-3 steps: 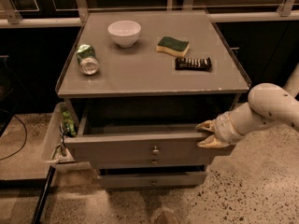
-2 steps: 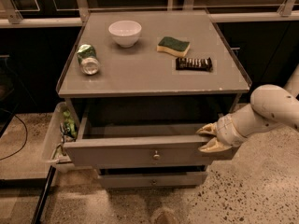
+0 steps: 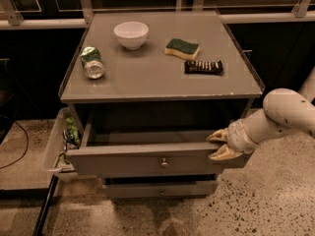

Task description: Open top drawer

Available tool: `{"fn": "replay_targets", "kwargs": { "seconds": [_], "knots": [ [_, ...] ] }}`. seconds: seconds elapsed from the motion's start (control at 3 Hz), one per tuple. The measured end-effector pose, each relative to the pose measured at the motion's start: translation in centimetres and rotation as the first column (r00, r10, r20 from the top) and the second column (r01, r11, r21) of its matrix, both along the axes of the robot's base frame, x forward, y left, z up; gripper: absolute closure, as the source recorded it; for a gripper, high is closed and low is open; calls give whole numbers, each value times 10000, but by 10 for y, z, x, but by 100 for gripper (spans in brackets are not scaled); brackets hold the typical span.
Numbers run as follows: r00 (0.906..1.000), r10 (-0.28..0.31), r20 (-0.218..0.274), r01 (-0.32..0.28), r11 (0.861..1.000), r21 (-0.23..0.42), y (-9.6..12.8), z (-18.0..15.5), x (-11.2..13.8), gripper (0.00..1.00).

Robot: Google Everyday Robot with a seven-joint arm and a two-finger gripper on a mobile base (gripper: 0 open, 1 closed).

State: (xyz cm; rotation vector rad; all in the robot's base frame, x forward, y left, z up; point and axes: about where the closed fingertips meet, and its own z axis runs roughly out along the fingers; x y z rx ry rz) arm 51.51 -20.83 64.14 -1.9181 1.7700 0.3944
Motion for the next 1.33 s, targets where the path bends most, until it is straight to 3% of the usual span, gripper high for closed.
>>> {"fn": "replay_targets", "kwargs": {
  "seconds": [0.67,1.0,1.33],
  "knots": [
    [9992,303,-258,-303,9995,1,12,-6,4,14],
    [9955,710,-620,-720,9973,-133,30,-21,-10,15],
    [9961,735,-481,-752,9966,-346,29,-14,-37,38]
  ]
}}
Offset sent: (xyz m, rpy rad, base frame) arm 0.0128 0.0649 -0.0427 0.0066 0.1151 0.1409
